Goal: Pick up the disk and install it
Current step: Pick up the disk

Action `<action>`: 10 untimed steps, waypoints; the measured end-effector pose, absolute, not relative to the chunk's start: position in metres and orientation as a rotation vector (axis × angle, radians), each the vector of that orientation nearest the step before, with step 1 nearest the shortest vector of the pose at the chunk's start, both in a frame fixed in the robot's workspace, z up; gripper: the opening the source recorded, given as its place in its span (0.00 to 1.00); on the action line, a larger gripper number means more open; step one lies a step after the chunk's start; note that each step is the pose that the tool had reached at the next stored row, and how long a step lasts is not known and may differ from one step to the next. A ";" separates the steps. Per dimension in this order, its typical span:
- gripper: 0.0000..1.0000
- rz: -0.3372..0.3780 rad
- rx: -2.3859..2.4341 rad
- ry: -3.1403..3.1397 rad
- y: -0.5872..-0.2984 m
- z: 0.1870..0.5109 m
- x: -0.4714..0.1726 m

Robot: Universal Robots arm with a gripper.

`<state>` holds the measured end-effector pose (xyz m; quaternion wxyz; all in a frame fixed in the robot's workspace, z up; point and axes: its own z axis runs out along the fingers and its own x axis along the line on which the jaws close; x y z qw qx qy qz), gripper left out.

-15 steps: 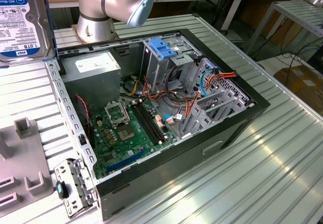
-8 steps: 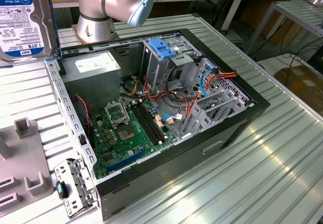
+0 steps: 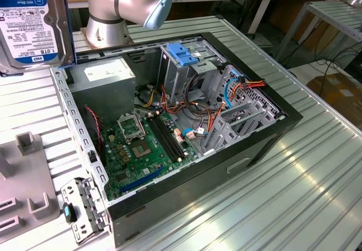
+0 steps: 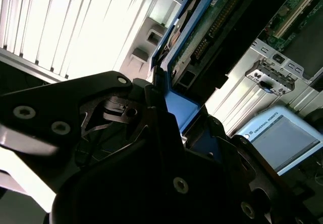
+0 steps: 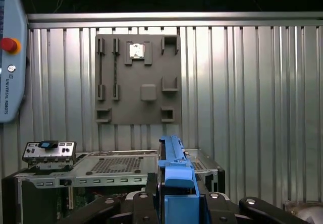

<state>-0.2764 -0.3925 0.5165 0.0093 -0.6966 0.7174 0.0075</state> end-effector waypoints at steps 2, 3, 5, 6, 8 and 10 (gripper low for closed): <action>0.37 0.023 -2.175 2.241 -0.397 0.516 -0.276; 0.37 0.023 -2.176 2.241 -0.400 0.516 -0.276; 0.37 0.023 -2.175 2.241 -0.404 0.516 -0.276; 0.37 0.023 -2.176 2.240 -0.405 0.516 -0.274; 0.37 0.023 -2.176 2.241 -0.405 0.516 -0.268; 0.37 0.023 -2.176 2.241 -0.405 0.516 -0.263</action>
